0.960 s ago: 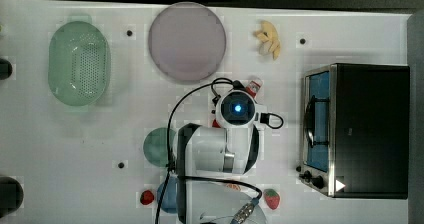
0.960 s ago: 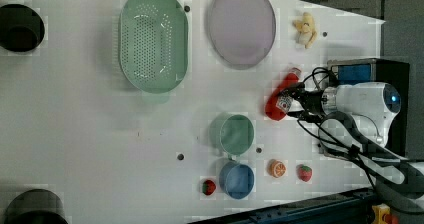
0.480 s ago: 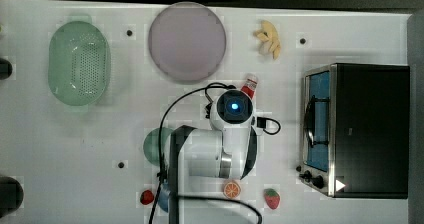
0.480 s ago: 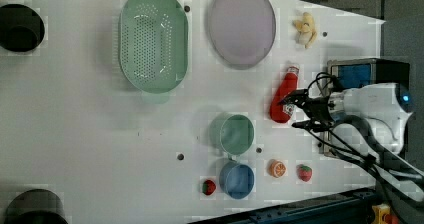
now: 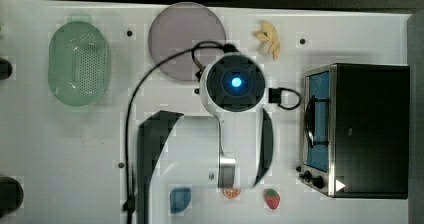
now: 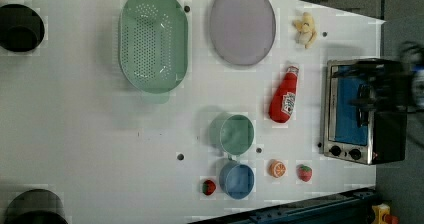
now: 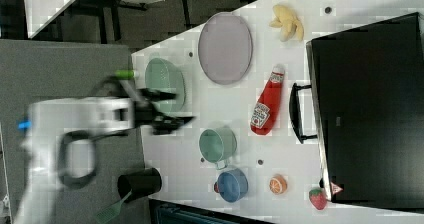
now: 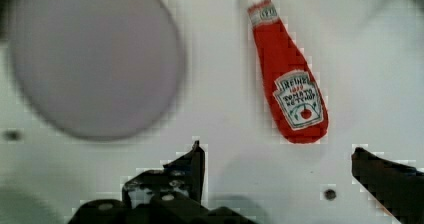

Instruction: Pick Ketchup from oven and place it on table.

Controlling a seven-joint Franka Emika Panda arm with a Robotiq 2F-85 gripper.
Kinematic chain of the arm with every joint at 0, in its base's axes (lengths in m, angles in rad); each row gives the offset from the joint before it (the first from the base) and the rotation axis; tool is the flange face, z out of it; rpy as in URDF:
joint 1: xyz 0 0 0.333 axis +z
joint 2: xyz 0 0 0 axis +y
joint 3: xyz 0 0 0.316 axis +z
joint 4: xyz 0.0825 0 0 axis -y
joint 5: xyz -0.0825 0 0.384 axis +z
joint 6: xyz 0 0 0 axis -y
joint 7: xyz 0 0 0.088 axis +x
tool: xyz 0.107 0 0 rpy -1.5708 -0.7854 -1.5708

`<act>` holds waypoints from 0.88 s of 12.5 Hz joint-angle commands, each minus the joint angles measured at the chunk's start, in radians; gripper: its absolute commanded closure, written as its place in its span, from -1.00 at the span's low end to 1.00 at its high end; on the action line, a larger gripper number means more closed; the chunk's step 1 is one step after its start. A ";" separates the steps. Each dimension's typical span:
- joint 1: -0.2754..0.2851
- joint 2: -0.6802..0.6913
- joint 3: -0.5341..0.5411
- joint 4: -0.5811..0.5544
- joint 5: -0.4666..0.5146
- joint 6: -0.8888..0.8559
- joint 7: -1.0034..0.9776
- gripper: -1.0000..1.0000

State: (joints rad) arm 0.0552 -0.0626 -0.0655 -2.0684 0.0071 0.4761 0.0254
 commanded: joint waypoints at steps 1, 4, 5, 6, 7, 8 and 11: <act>-0.002 -0.062 -0.009 0.130 0.006 -0.130 0.027 -1.00; -0.001 -0.062 -0.005 0.286 0.006 -0.265 0.026 -1.00; -0.001 -0.062 -0.007 0.310 0.006 -0.309 0.026 -1.00; -0.001 -0.062 -0.008 0.321 0.006 -0.338 0.026 -1.00; -0.001 -0.062 -0.006 0.320 0.006 -0.342 0.026 -1.00; -0.001 -0.061 -0.006 0.319 0.006 -0.341 0.026 -1.00; -0.001 -0.053 -0.006 0.318 0.006 -0.341 0.026 -1.00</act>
